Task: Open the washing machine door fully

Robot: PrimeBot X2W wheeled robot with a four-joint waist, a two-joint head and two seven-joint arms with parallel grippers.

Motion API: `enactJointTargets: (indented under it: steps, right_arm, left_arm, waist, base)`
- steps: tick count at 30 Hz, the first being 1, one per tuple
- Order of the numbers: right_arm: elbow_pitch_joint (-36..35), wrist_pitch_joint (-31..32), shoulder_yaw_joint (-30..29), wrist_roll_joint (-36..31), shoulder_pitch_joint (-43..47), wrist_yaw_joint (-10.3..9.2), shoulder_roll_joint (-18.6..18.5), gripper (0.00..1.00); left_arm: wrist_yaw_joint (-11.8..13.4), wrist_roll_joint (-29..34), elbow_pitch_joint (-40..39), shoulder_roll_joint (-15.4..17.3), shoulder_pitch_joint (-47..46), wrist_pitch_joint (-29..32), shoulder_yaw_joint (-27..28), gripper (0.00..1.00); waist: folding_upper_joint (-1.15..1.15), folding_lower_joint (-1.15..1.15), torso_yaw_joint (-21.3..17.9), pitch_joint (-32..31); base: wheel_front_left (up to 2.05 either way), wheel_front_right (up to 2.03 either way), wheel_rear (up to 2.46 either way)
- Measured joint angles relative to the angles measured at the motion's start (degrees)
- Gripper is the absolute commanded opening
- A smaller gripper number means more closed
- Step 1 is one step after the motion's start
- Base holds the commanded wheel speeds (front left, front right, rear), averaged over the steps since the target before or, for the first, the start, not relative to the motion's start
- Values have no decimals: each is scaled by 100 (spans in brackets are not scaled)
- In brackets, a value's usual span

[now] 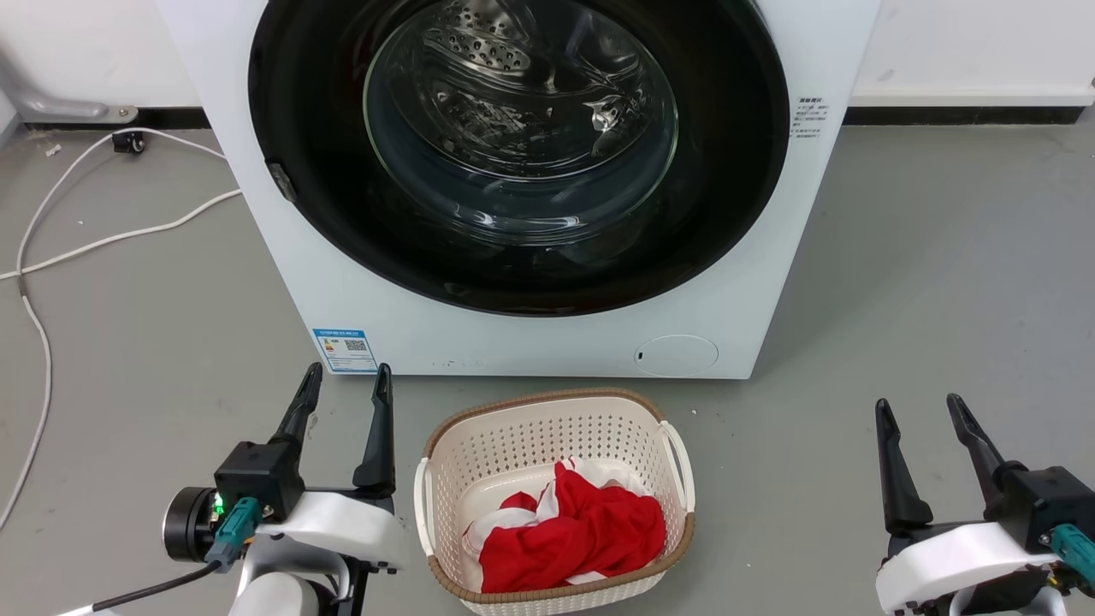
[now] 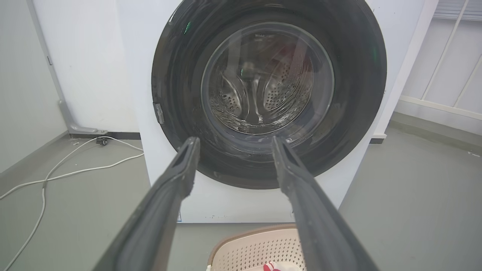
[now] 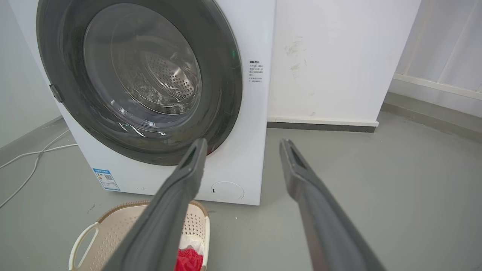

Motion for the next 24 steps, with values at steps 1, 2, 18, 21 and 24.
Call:
enactJointTargets:
  steps: [1,2,18,21,24]
  right_arm:
    - [-5,-9,-2,-54,3,0,0,100]
    - [-10,-19,-4,-107,9,0,0,100]
    - [-80,-81,-9,-699,52,1,0,100]
    - [-94,-90,-14,-817,59,1,0,100]
    - [-101,-98,-19,-851,60,1,0,100]
  left_arm:
    - [2,41,0,1,-2,-7,-2,100]
    - [3,81,0,2,-2,-11,-7,100]
    - [60,672,0,-11,-25,-188,-22,100]
    - [70,772,-1,-19,-28,-207,-23,100]
    - [69,814,0,-25,-28,-211,-22,100]
  waist:
    - [0,0,1,-4]
    - [0,0,3,-6]
    - [0,0,23,19]
    - [0,0,29,24]
    - [0,0,33,28]
  base:
    - [0,0,0]
    - [0,0,0]
    - [0,0,0]
    - [0,0,0]
    - [0,0,0]
